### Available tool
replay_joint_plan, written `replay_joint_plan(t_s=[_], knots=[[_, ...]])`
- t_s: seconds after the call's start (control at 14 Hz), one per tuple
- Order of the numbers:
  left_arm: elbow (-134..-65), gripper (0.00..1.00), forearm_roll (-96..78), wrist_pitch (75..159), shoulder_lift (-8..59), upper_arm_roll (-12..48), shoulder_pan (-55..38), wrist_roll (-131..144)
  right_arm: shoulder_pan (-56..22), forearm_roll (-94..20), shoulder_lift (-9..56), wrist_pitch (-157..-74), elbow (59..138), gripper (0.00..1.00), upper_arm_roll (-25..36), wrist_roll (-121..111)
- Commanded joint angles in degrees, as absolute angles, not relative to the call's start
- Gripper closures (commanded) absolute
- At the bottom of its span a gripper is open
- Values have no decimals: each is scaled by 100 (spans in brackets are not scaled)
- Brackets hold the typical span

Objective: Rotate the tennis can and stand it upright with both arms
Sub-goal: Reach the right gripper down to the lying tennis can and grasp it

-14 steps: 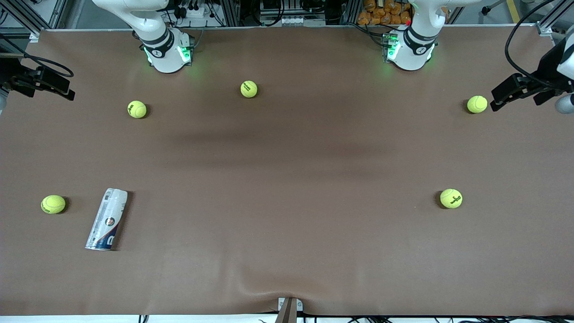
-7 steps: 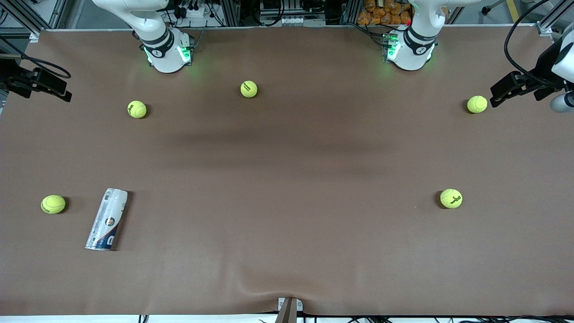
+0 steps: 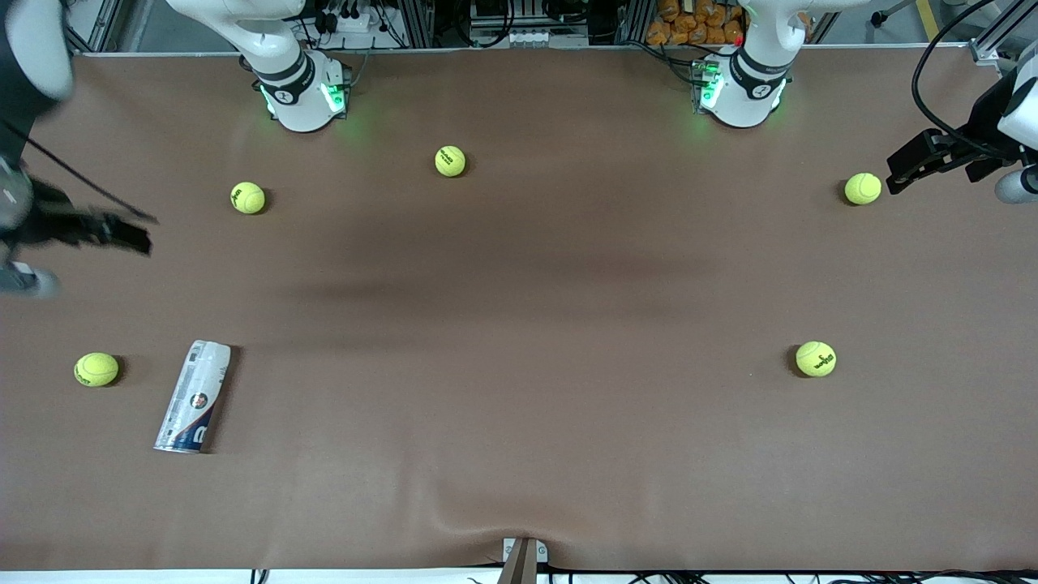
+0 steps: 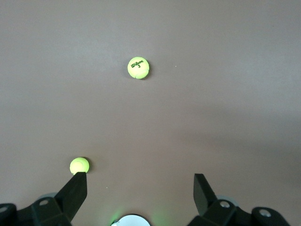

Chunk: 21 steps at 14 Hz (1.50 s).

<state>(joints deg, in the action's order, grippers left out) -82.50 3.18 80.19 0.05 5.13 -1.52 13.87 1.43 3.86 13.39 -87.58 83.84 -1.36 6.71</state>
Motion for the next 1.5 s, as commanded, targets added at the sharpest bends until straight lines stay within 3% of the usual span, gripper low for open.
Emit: replay_joint_plan(t_s=[0.0, 0.36, 0.72, 1.07, 1.43], knots=[[-8244, 0, 422, 7972, -44, 571, -132, 1503, 254, 518, 2150, -9305, 8218, 0, -150, 633], [-8244, 0, 396, 7972, -62, 554, -123, 1494, 676, 519, 3461, -11080, 8183, 0, -149, 642], [-8253, 0, 396, 7980, -44, 545, -114, 1494, 861, 475, 4340, -12417, 8183, 0, -149, 571], [-8262, 0, 396, 7980, -35, 545, -114, 1494, 1011, 237, 4807, -12639, 8183, 0, -149, 554], [-8279, 0, 369, 7989, -35, 554, -132, 1494, 1002, 272, 4869, -12630, 8218, 0, -149, 308]])
